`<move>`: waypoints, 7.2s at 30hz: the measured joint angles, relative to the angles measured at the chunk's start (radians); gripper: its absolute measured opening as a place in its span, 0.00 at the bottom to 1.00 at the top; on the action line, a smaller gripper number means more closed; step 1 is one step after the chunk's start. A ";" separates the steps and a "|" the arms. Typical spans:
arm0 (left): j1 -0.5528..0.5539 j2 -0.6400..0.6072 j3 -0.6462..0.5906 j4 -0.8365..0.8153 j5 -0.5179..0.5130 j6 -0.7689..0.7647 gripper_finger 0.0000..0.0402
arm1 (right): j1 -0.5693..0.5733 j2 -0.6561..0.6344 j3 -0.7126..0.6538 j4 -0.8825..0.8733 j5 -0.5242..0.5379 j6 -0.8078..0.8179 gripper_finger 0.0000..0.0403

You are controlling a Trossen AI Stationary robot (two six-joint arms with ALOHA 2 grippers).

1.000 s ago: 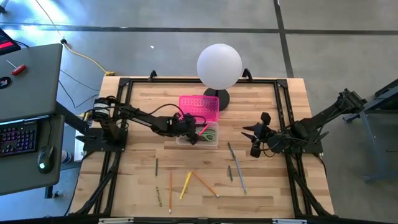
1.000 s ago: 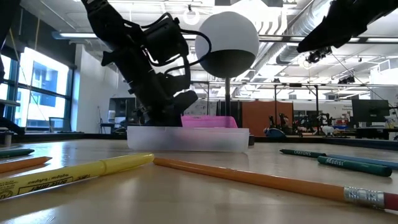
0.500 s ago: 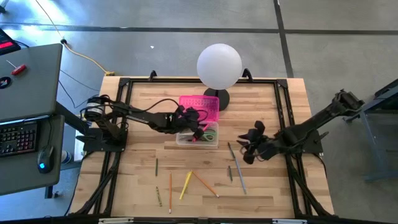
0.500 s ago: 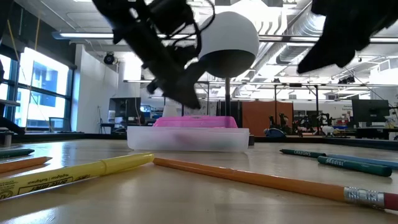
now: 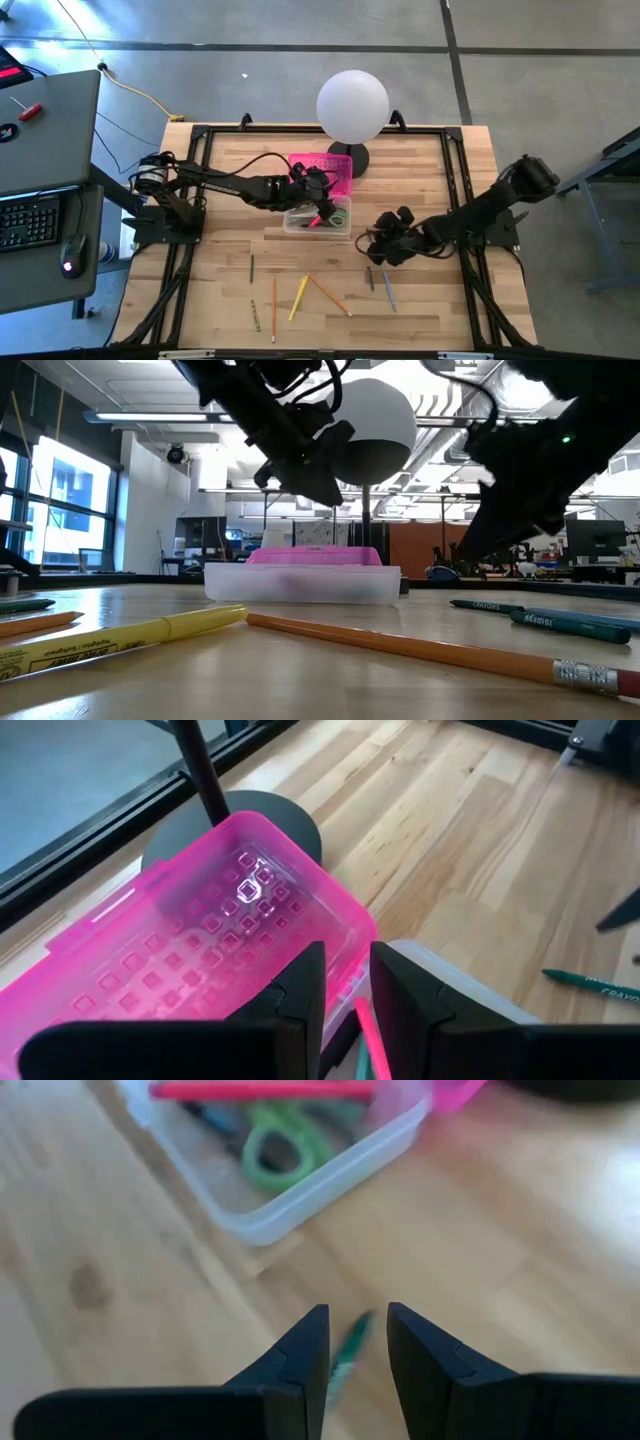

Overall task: Pick & place school supplies into a supply box
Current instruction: Put the top dark green crayon into the pink supply box, then put the left dark green crayon into the pink supply box

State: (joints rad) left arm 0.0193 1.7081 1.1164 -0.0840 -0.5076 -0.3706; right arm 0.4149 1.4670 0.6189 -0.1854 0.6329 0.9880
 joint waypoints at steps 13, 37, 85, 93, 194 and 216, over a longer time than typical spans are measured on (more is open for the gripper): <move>0.000 0.000 0.001 -0.028 0.000 -0.004 0.28 | -0.035 0.027 0.001 0.025 -0.101 0.041 0.21; 0.000 0.000 0.001 -0.029 0.000 -0.005 0.28 | -0.048 0.157 0.003 0.038 -0.110 0.014 0.21; -0.039 -0.398 0.001 -0.302 -0.044 -0.095 0.12 | -0.191 0.262 0.463 0.099 -0.250 -1.075 0.01; -0.039 -0.398 0.001 -0.346 -0.025 -0.109 0.13 | -0.329 0.443 0.573 0.154 -0.310 -1.182 0.01; -0.805 0.172 0.000 -1.060 0.075 -1.778 0.34 | -0.340 0.229 0.392 -0.109 -0.269 -1.059 0.21; -0.802 0.275 -0.003 -0.983 0.043 -1.962 0.34 | -0.329 0.094 0.386 0.094 -0.267 -1.077 0.21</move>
State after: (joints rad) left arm -0.7826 1.9829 1.1131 -1.0667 -0.4648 -2.3322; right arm 0.0856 1.5613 1.0050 -0.0918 0.3663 -0.0888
